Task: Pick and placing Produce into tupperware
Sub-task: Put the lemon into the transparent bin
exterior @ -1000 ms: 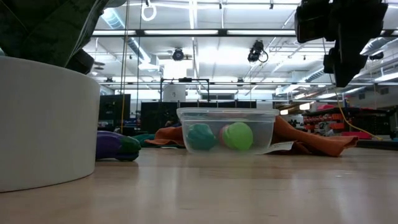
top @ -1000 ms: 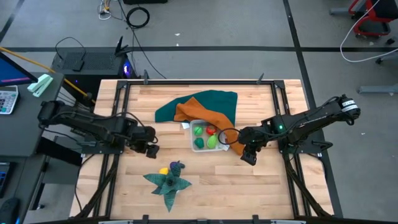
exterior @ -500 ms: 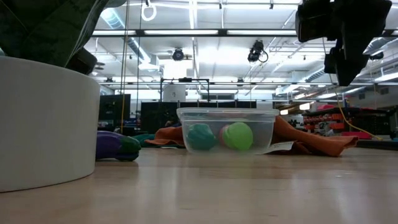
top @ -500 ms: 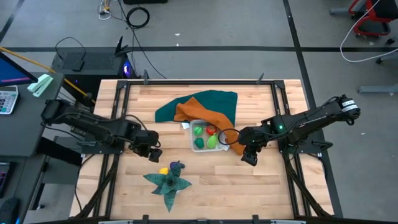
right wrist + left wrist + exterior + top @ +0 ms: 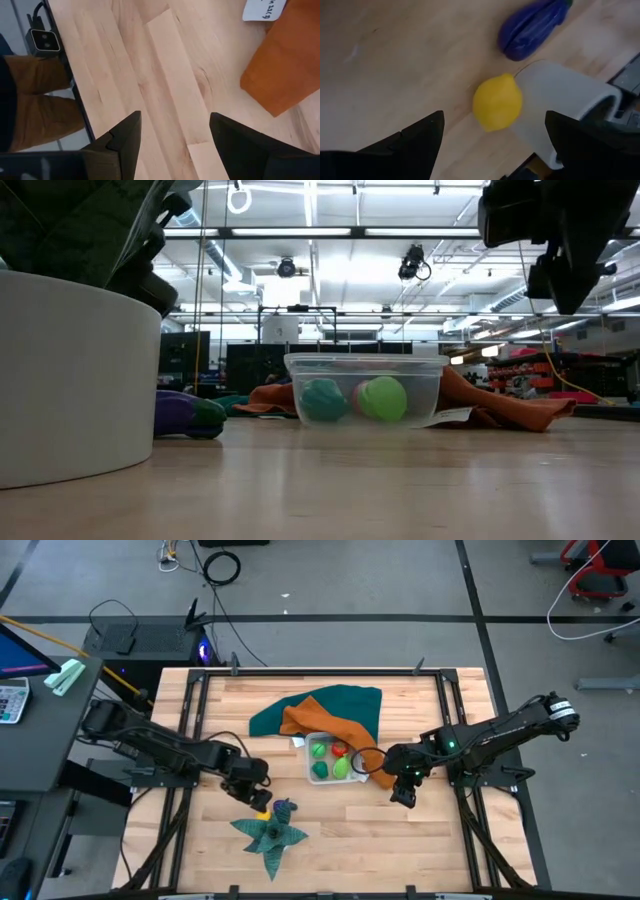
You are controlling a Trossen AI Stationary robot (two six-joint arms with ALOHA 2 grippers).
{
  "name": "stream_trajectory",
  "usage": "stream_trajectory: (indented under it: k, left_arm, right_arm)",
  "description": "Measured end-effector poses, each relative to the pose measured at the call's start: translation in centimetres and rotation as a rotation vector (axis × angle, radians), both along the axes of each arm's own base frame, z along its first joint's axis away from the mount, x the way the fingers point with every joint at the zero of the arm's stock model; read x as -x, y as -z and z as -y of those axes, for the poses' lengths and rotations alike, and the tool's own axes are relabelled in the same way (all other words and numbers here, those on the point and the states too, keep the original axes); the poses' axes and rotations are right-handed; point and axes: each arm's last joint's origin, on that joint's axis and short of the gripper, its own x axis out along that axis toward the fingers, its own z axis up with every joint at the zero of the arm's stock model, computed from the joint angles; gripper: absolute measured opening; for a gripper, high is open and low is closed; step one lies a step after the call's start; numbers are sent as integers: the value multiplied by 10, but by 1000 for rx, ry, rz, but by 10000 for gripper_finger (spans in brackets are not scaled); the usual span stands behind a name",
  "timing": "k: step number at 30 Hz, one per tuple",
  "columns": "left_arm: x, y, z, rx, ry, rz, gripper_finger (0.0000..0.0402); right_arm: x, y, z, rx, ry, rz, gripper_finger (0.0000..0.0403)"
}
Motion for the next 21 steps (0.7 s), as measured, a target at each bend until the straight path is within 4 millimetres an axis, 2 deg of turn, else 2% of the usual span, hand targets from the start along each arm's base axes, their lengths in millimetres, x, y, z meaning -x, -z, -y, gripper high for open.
stream_trajectory:
  k: [15, 21]
  left_arm:
    - [-2, 5, 7, 29, 33, -15, 355]
    - [-6, 13, 9, 25, 21, -40, 355]
  right_arm:
    - [0, 0, 0, 2, -6, 2, 199]
    - [0, 0, 0, 2, -7, 2, 199]
